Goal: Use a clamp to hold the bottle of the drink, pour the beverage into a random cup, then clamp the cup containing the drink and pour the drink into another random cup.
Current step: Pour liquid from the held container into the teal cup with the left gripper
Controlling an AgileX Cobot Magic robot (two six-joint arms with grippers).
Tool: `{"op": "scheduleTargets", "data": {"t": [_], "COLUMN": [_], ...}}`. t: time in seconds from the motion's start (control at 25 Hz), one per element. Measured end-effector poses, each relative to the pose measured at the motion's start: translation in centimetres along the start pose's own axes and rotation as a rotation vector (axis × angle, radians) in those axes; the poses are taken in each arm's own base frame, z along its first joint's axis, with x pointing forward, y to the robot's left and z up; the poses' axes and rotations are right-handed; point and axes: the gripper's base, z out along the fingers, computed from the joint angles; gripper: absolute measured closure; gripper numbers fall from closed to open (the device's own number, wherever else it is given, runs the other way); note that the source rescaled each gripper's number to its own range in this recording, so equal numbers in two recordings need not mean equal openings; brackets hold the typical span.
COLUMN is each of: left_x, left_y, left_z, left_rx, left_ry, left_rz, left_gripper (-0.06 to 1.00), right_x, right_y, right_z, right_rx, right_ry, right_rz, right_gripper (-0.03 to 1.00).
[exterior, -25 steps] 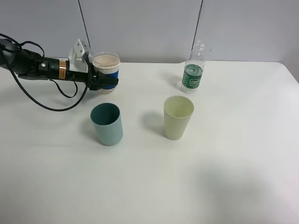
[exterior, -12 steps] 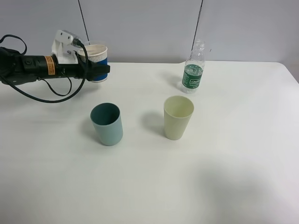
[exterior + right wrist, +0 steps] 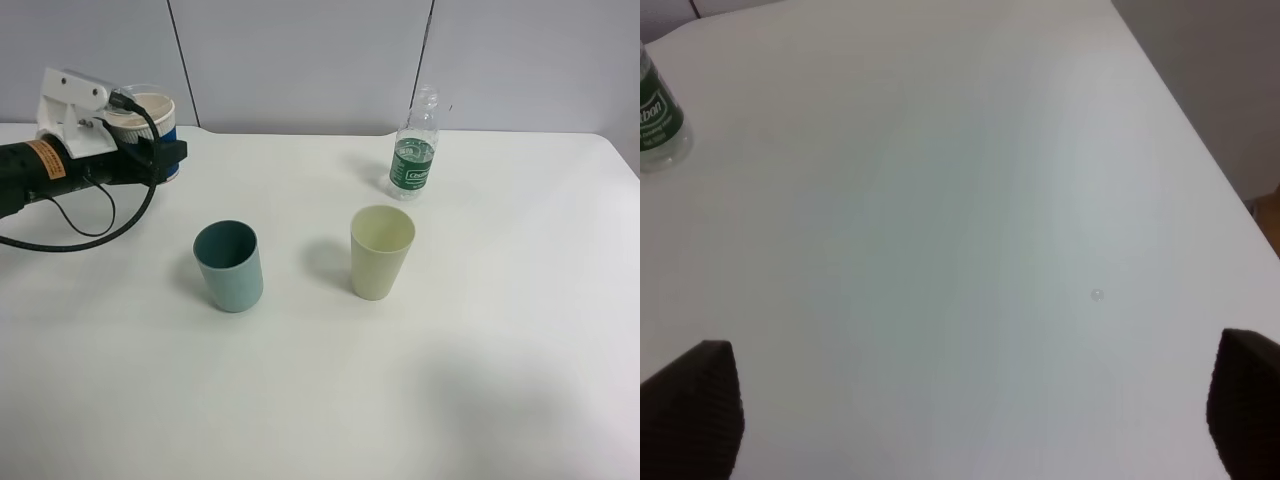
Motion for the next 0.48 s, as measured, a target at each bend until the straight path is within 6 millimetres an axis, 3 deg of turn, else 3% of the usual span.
{"op": "scheduleTargets", "data": {"t": [0.24,0.48], "left_x": [0.6,0.9], "left_y": [-1.0,-1.7], "left_z": [-3.4,-5.0], "left_rx": [-0.113,-0.135], "left_ry": [0.010,0.018], "left_rz": [0.056,0.103], "left_gripper": [0.91,0.91], "right_x": [0.0,0.0], "right_y": [0.0,0.0], "right_z": [0.0,0.0], "right_rx": [0.000,0.000], "right_ry": [0.000,0.000], "right_rz": [0.000,0.000], "right_gripper": [0.12,0.12]}}
